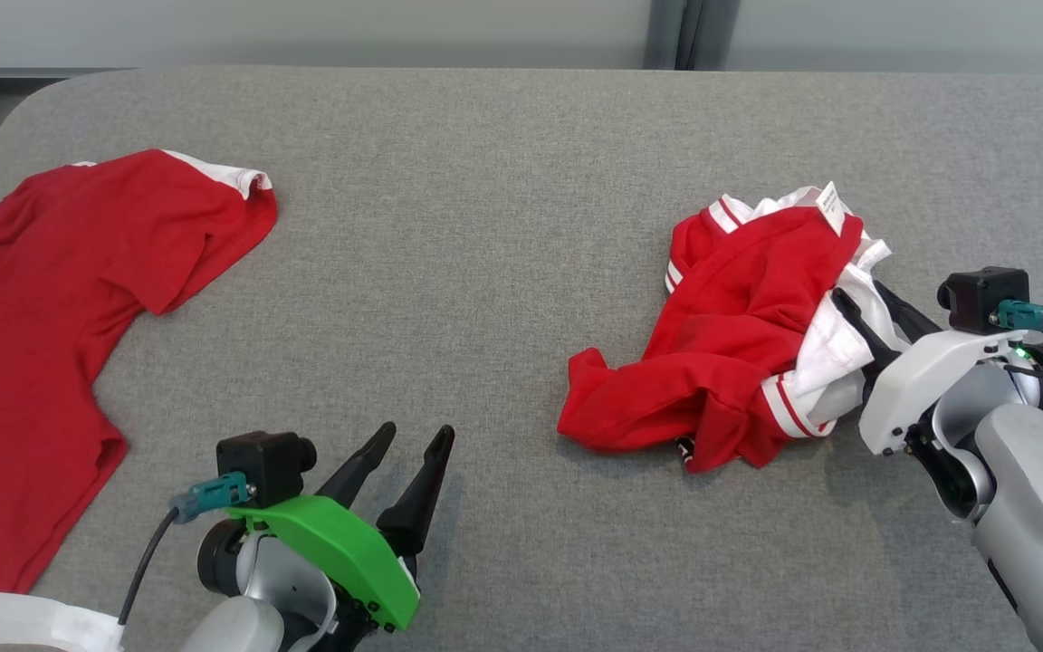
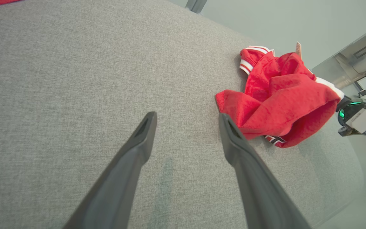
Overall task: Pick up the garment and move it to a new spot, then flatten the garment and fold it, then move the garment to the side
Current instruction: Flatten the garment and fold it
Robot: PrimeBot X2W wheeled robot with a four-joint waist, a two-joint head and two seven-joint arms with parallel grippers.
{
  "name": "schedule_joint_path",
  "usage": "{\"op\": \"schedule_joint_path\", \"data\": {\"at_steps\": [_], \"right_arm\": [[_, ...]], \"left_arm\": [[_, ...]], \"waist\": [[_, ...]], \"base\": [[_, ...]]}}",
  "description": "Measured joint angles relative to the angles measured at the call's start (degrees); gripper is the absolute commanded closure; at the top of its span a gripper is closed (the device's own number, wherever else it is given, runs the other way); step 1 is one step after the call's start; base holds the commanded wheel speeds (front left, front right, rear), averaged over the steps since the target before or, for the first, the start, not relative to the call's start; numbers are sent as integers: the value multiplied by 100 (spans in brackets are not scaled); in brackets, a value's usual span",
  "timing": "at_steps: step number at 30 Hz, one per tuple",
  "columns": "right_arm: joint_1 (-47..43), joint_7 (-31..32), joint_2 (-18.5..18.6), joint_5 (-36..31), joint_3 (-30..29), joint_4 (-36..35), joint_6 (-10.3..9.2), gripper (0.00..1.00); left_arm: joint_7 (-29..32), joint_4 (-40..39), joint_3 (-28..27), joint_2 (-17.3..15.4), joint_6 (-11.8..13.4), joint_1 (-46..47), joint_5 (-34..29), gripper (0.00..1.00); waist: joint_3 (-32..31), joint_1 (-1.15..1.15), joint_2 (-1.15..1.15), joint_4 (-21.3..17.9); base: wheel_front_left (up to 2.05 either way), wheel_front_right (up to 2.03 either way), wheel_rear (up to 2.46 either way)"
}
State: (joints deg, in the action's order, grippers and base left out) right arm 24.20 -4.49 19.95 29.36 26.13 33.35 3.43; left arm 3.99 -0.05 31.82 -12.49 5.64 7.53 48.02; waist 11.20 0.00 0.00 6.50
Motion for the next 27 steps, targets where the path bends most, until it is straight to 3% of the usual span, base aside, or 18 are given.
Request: {"op": "schedule_joint_path", "data": {"at_steps": [1, 9, 12, 14, 15, 23, 27], "right_arm": [[0, 0, 0, -4, 4, -14, 0, 50], [0, 0, 5, -15, 22, -64, -1, 56], [0, 0, 14, -16, 22, -80, -10, 63], [0, -2, 23, -16, 8, -119, -54, 83], [0, -13, 34, -16, -9, -138, -54, 100], [124, -226, 85, -2, -191, -481, -102, 100], [531, -444, 103, 226, -417, -1114, 33, 100]], "left_arm": [[0, 0, -1, -1, 0, 0, 0, 0], [0, -1, -1, -4, 0, 0, 0, 0], [0, -1, -2, -5, 0, 0, 0, 0], [0, -1, -2, -8, 1, 0, -1, 0], [0, -1, -2, -10, 1, 0, -1, 0], [-1, 5, -42, -32, 1, 0, -34, 0], [-54, 52, -166, -66, 46, -2, -34, 0]], "waist": [[-1, 0, 0, -9], [-2, 0, 0, -75], [2, 0, 0, -85], [6, 0, 0, -89], [8, 0, 0, -91], [4, 0, 0, -130], [-70, 0, 0, -212]], "base": [[0, 0, 0], [0, 0, 0], [0, 0, 0], [0, 0, 0], [0, 0, 0], [0, 0, 0], [0, 0, 0]]}}
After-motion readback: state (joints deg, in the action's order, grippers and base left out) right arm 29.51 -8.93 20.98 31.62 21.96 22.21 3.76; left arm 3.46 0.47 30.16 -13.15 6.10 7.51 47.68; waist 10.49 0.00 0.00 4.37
